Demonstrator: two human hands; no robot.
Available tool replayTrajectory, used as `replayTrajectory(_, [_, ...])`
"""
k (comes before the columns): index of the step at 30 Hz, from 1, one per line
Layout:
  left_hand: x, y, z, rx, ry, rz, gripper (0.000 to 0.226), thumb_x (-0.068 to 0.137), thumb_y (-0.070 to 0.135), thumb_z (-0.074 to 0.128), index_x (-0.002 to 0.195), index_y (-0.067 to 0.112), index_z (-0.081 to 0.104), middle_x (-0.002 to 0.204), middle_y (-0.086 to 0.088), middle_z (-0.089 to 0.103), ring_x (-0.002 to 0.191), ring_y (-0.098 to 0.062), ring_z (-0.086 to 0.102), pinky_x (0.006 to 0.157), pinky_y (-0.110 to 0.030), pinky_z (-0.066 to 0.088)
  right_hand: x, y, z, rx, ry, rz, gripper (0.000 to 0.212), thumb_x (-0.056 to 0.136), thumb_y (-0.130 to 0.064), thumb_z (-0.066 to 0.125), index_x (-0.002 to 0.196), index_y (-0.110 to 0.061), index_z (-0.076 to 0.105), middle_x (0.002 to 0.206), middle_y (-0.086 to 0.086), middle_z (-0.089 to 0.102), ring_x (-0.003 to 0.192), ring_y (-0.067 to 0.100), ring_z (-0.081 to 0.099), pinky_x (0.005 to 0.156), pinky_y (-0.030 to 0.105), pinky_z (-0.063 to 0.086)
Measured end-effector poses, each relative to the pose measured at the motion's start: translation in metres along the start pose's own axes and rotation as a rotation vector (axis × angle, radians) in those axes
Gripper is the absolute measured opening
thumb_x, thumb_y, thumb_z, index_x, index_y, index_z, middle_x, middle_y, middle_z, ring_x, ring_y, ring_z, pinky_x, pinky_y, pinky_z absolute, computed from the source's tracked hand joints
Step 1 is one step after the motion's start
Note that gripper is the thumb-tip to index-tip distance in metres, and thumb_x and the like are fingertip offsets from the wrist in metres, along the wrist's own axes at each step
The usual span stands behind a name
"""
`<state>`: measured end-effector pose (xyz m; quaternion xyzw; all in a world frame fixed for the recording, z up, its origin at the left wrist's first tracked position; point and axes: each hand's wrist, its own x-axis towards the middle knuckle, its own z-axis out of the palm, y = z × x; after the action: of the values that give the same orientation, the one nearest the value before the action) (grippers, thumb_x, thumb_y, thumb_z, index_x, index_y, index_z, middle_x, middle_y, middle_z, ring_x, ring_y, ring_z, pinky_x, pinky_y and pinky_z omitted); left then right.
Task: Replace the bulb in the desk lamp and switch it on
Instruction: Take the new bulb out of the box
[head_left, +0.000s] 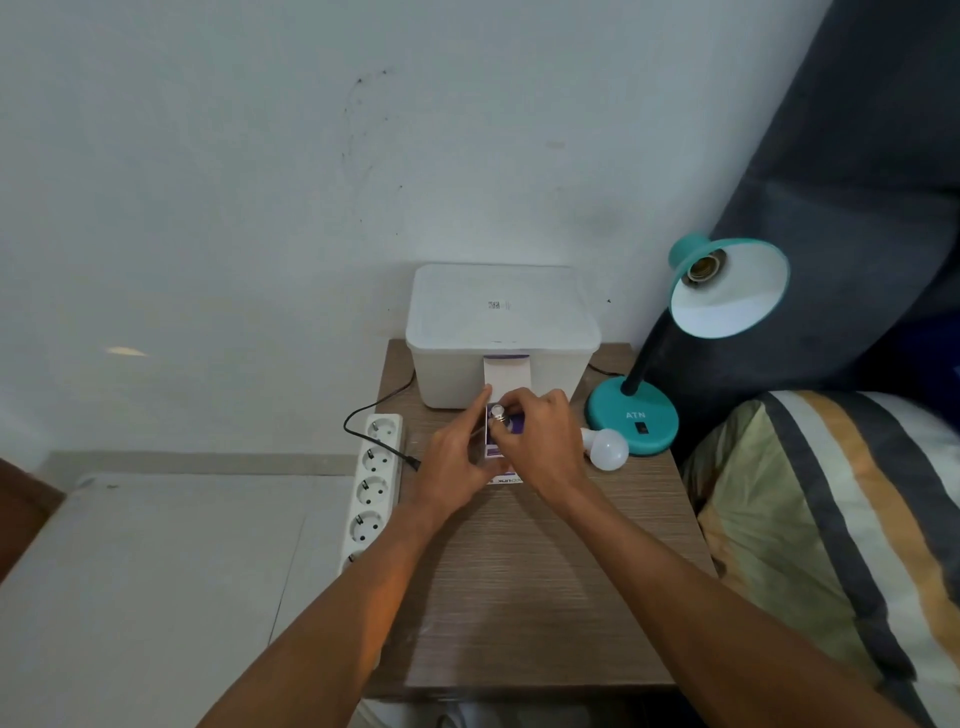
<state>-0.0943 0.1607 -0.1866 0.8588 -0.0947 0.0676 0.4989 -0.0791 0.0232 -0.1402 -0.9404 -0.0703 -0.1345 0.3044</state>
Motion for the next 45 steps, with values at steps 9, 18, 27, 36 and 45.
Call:
replayTrajectory(9, [0.001, -0.007, 0.002, 0.037, -0.003, -0.01, 0.112, 0.071, 0.029, 0.093, 0.161, 0.029, 0.027, 0.134, -0.004, 0.068, 0.113, -0.013, 0.068, 0.097, -0.027, 0.056, 0.017, -0.022, -0.019, 0.44, 0.275, 0.025, 0.027, 0.093, -0.01, 0.056, 0.118, -0.011, 0.066, 0.111, 0.001, 0.062, 0.098, 0.009, 0.058, 0.086, 0.01, 0.042])
replayTrajectory(18, [-0.001, -0.007, 0.003, 0.022, -0.002, -0.038, 0.119, 0.069, 0.027, 0.095, 0.162, 0.025, 0.022, 0.137, -0.008, 0.066, 0.12, -0.017, 0.065, 0.1, -0.027, 0.054, 0.033, 0.014, -0.035, 0.681, 0.065, 0.582, 0.033, 0.094, -0.052, 0.055, 0.099, -0.024, 0.072, 0.097, 0.001, 0.071, 0.089, 0.025, 0.07, 0.083, 0.043, 0.056])
replayTrajectory(27, [-0.002, -0.007, 0.004, 0.036, 0.005, -0.01, 0.112, 0.072, 0.025, 0.093, 0.161, 0.02, 0.026, 0.14, -0.008, 0.063, 0.122, -0.017, 0.063, 0.105, -0.034, 0.053, 0.024, 0.026, -0.057, 0.471, -0.189, 0.214, 0.019, 0.09, -0.034, 0.072, 0.105, -0.022, 0.076, 0.094, -0.014, 0.068, 0.085, 0.008, 0.065, 0.074, 0.025, 0.05])
replayTrajectory(36, [-0.002, -0.006, 0.004, 0.007, -0.004, -0.038, 0.109, 0.073, 0.022, 0.092, 0.161, 0.02, 0.028, 0.14, -0.009, 0.062, 0.122, -0.014, 0.061, 0.104, -0.031, 0.053, 0.023, 0.032, -0.06, 0.13, -0.333, -0.022, 0.029, 0.081, -0.039, 0.08, 0.108, -0.031, 0.073, 0.105, -0.006, 0.064, 0.097, 0.008, 0.058, 0.071, 0.019, 0.042])
replayTrajectory(45, [0.0, -0.01, 0.005, -0.03, -0.013, -0.023, 0.109, 0.07, 0.027, 0.095, 0.159, 0.024, 0.033, 0.135, -0.004, 0.066, 0.119, -0.013, 0.066, 0.096, -0.039, 0.059, 0.04, 0.019, -0.056, 0.205, -0.169, 0.03, 0.021, 0.088, -0.036, 0.074, 0.106, -0.026, 0.077, 0.098, -0.009, 0.073, 0.091, 0.005, 0.064, 0.074, 0.021, 0.053])
